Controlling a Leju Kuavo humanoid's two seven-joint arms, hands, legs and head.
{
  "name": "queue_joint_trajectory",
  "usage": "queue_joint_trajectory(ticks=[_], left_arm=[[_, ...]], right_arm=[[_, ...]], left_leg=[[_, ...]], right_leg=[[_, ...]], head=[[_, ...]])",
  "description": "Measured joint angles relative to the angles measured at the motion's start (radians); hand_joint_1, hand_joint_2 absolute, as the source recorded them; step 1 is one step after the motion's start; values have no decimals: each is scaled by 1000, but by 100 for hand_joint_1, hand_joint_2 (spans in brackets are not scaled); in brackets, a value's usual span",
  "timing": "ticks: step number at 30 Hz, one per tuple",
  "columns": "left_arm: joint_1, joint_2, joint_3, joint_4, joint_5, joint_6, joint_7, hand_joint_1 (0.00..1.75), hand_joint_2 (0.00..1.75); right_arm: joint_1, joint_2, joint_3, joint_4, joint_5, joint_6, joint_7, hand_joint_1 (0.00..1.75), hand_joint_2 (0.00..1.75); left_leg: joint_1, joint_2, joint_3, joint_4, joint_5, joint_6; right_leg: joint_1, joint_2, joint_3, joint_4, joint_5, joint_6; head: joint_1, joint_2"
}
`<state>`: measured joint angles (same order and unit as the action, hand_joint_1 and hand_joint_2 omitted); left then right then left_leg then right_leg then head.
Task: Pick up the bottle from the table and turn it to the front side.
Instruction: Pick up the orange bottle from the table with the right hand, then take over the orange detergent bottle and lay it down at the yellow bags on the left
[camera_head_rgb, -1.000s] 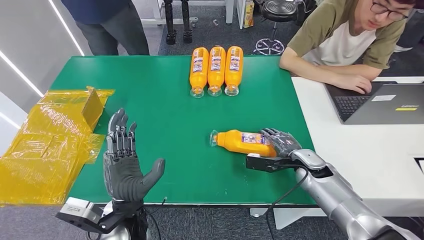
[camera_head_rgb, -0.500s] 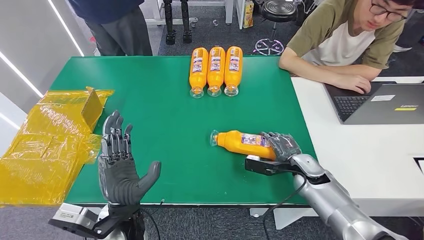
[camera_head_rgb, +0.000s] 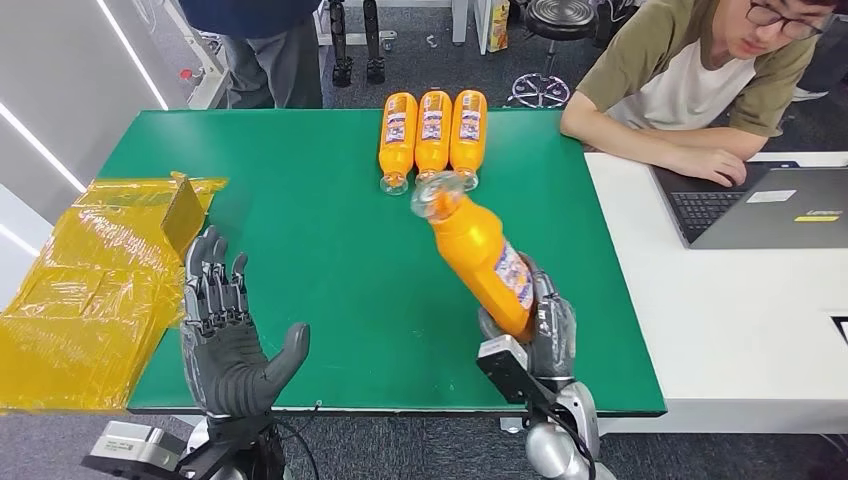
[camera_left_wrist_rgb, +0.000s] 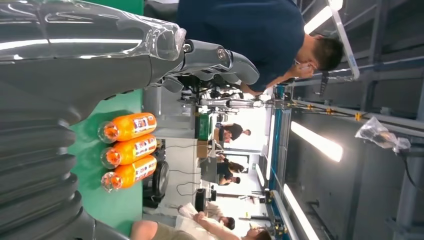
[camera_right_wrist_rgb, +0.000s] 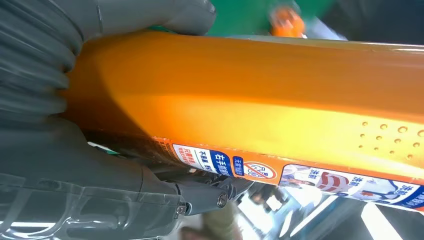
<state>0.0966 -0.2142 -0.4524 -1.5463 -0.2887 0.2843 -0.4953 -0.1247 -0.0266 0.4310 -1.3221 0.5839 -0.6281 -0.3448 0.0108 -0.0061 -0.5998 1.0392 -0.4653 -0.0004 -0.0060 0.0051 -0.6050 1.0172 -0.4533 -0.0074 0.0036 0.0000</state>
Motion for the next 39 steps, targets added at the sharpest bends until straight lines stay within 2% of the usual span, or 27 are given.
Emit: queue_joint_trajectory(ticks=[3, 6, 11, 16, 25, 33, 39], left_arm=[[-9, -3, 0, 9, 15, -39, 23, 0, 175], [-22, -7, -1, 29, 74, -131, 48, 0, 175], [-34, -7, -16, 68, 188, -308, 67, 0, 175], [-46, 0, -25, 94, 251, -417, 67, 0, 175], [-71, 8, -26, 128, 257, -453, 67, 0, 175], [-122, 11, -26, 172, 285, -487, 78, 0, 175], [-136, 11, -24, 190, 290, -489, 84, 0, 175]], right_arm=[[59, 39, -2, -73, -39, -29, -41, 175, 175], [99, 58, 13, -126, -12, -18, -24, 175, 175], [121, 67, 39, -165, 37, 12, -1, 175, 175], [128, 66, 61, -173, 90, 66, 25, 175, 175], [150, 66, 103, -191, 208, 181, 86, 175, 175], [108, 51, 164, -185, 273, 360, 64, 175, 175], [86, 42, 185, -183, 302, 422, 79, 175, 175]], left_leg=[[0, 0, 0, 0, 0, 0], [0, 0, 0, 0, -1, 0], [0, 1, 0, 0, -1, 0], [0, 1, 0, 0, -1, 0], [0, 2, 0, 0, -1, 0], [0, 2, 0, 0, 0, 0], [0, 2, 0, 0, 0, 0]], right_leg=[[0, 0, 0, 0, 0, 0], [0, 0, 0, 0, 0, 0], [0, 1, -1, 0, 0, 0], [0, 1, -1, 0, 0, 0], [0, 1, -1, 0, 0, 0], [0, 1, -1, 0, 0, 0], [0, 1, -1, 0, 0, 0]], head=[[0, 0], [0, 0], [0, 0], [0, 0], [0, 0], [0, 0], [0, 0]])
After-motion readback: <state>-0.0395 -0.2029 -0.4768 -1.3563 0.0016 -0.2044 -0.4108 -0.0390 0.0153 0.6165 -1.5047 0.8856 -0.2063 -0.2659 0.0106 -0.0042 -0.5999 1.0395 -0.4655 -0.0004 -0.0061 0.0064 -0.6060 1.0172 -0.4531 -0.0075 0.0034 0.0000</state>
